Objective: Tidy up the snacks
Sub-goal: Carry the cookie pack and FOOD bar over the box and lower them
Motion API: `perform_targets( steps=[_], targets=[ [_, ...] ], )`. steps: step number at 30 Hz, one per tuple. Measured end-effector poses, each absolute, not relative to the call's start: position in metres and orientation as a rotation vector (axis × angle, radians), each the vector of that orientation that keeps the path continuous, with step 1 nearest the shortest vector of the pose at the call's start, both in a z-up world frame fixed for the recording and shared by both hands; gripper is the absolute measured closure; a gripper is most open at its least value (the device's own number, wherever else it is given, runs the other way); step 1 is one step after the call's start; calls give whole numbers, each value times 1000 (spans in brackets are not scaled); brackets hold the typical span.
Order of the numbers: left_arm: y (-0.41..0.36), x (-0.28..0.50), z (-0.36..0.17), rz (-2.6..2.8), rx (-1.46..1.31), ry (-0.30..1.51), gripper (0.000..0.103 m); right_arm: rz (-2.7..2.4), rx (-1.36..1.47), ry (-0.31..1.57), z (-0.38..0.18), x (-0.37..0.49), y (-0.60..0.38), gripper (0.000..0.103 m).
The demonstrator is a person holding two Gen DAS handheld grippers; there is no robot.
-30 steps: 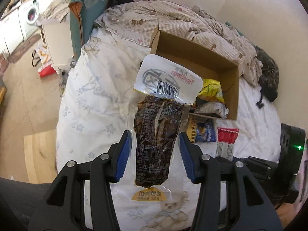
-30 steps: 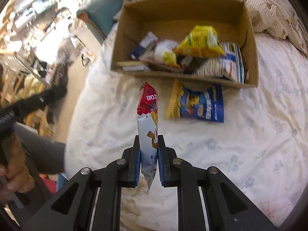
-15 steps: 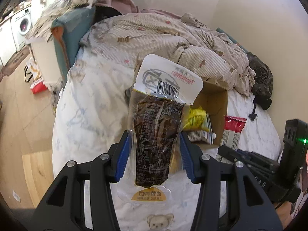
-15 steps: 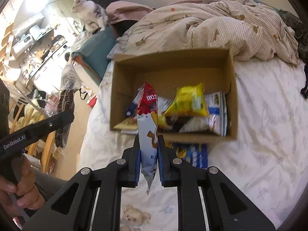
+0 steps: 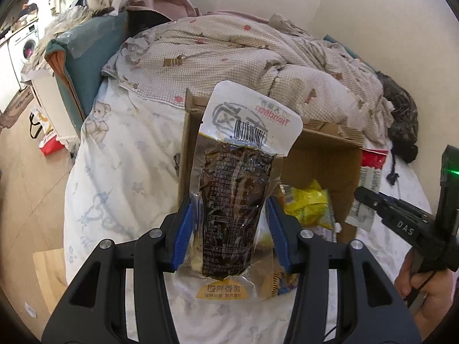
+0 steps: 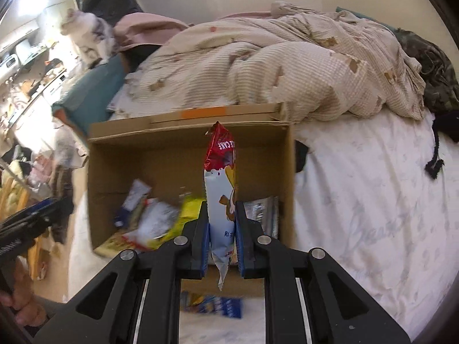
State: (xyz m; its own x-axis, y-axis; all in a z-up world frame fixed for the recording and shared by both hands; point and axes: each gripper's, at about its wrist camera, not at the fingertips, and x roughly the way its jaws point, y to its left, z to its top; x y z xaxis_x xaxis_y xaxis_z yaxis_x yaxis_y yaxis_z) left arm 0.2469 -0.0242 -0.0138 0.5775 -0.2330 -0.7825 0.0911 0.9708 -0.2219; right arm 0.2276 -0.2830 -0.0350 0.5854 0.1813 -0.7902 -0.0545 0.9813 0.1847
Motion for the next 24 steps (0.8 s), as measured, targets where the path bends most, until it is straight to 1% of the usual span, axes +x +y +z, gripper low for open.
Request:
perform_targets(
  steps=[3,11,20,24],
  targets=[
    [-26,257,-23,-204,-176,956,57,102,177,971,-47,238,-293,87],
    [-34,268,-39,-208,-155,965,56,77,159,1009,-59,248,-294,87],
    [-31,274,-46,-175,-145,961,55,71,155,1048,-69,252,-292,87],
    [-28,277,-48,-159,-153,958,54,71,160,1055,-70,253,-293,87]
  ],
)
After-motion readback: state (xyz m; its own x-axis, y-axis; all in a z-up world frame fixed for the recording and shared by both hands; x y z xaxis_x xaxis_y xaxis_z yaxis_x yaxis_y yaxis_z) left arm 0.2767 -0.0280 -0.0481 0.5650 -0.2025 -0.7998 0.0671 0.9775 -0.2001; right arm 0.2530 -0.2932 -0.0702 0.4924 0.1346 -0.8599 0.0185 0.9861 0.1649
